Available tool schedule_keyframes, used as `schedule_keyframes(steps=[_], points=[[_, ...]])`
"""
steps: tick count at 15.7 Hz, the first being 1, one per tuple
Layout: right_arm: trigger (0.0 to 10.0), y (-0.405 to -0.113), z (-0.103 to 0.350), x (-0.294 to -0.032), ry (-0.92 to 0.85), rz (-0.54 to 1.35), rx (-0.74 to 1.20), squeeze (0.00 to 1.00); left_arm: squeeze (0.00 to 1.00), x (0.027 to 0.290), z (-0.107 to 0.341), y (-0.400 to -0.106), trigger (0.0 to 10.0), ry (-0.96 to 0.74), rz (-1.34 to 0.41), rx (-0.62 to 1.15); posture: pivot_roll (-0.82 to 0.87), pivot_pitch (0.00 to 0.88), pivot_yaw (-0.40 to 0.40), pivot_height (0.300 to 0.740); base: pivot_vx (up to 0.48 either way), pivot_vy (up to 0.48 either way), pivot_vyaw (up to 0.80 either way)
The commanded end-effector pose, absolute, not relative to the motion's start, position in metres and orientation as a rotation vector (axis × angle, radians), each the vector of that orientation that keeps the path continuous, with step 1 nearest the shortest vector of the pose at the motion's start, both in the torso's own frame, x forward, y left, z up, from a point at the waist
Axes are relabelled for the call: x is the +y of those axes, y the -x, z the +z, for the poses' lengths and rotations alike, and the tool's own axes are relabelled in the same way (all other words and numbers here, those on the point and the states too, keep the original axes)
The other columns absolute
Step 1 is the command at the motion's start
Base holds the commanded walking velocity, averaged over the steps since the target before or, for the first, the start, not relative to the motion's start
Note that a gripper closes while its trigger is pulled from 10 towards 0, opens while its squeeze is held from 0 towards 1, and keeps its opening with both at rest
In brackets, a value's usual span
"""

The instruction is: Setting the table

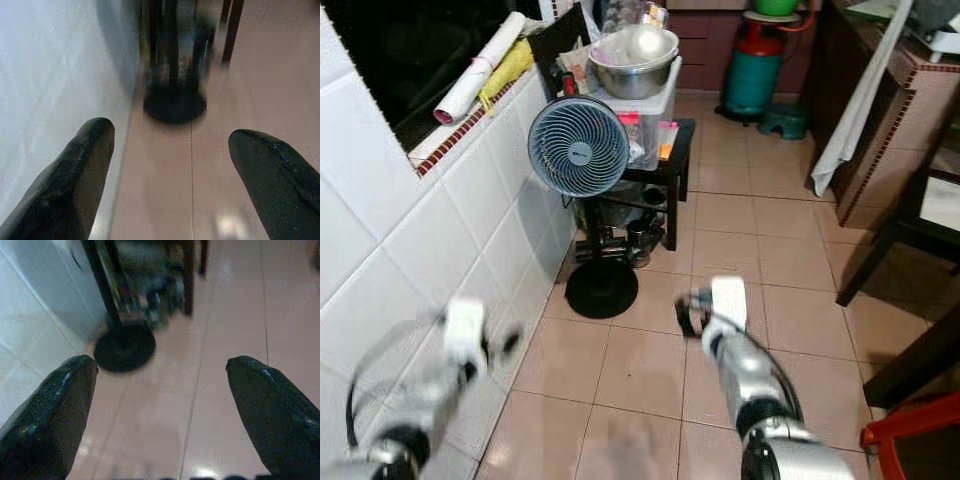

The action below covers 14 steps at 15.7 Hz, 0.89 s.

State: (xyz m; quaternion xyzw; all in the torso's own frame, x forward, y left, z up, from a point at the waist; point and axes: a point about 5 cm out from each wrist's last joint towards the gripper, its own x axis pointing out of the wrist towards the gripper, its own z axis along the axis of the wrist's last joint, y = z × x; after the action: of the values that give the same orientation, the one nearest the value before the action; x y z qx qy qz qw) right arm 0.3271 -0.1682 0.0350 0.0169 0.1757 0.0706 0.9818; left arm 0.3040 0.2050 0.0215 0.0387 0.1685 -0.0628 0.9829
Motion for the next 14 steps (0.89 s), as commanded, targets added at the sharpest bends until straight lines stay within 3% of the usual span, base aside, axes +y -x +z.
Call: schedule_keyframes(steps=[1, 4, 8, 11, 14], points=[[10.0, -0.334, 0.047, -0.170, 0.002, 0.179, 0.299, 0.00, 0.00, 0.209, 0.036, -0.310, 10.0, -0.110, -0.162, 0.249, -0.03, 0.000, 0.037, 0.740, 0.000, 0.000, 0.00], [10.0, -0.331, 0.058, -0.182, 0.016, 0.210, 0.201, 0.00, 0.00, 0.206, 0.037, -0.302, 10.0, -0.091, -0.202, 0.179, -0.02, 0.000, 0.042, 0.740, 0.000, 0.000, 0.00], [10.0, -0.296, 0.057, -0.203, -0.020, 0.168, 0.127, 0.00, 0.00, 0.195, 0.029, -0.266, 10.0, -0.025, -0.162, 0.083, -0.03, 0.000, 0.053, 0.740, 0.000, 0.000, 0.00], [10.0, -0.264, 0.060, -0.202, -0.049, 0.170, 0.132, 0.00, 0.00, 0.201, 0.013, -0.234, 10.0, 0.022, -0.044, 0.138, -0.03, 0.000, 0.054, 0.740, 0.000, 0.000, 0.00], [10.0, -0.247, 0.064, -0.203, -0.063, 0.163, 0.150, 0.00, 0.00, 0.201, 0.012, -0.222, 10.0, 0.013, -0.072, 0.164, -0.03, 0.000, 0.039, 0.740, 0.000, 0.000, 0.00]])
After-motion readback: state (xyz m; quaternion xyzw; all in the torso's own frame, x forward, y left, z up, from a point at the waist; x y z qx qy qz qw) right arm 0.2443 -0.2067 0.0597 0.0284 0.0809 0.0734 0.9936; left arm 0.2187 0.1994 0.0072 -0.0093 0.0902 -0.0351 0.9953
